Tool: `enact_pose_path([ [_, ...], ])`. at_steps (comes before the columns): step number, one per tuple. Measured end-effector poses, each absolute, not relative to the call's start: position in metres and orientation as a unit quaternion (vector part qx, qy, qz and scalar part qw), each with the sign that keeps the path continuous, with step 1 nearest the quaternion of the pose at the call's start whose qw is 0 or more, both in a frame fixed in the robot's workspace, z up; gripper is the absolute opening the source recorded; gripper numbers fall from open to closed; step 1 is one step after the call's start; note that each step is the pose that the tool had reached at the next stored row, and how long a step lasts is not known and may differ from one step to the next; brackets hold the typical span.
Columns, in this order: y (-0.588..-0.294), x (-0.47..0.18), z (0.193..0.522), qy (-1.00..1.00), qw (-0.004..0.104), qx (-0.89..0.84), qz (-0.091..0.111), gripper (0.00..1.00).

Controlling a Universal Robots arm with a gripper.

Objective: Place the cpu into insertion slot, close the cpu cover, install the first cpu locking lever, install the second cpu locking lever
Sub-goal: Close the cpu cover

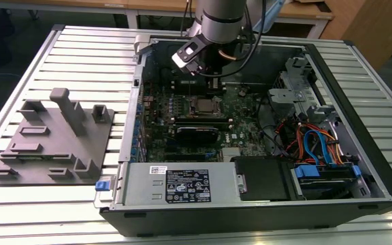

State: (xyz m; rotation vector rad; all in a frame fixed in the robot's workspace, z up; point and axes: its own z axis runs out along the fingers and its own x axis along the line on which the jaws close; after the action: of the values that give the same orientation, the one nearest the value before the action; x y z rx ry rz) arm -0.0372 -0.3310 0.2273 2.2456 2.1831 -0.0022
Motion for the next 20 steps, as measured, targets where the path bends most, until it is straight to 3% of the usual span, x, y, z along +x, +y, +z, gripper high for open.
enact_pose_path([
  [20, -0.331, -0.068, 0.206, 0.697, 0.002, 0.717, -0.003, 0.10],
])
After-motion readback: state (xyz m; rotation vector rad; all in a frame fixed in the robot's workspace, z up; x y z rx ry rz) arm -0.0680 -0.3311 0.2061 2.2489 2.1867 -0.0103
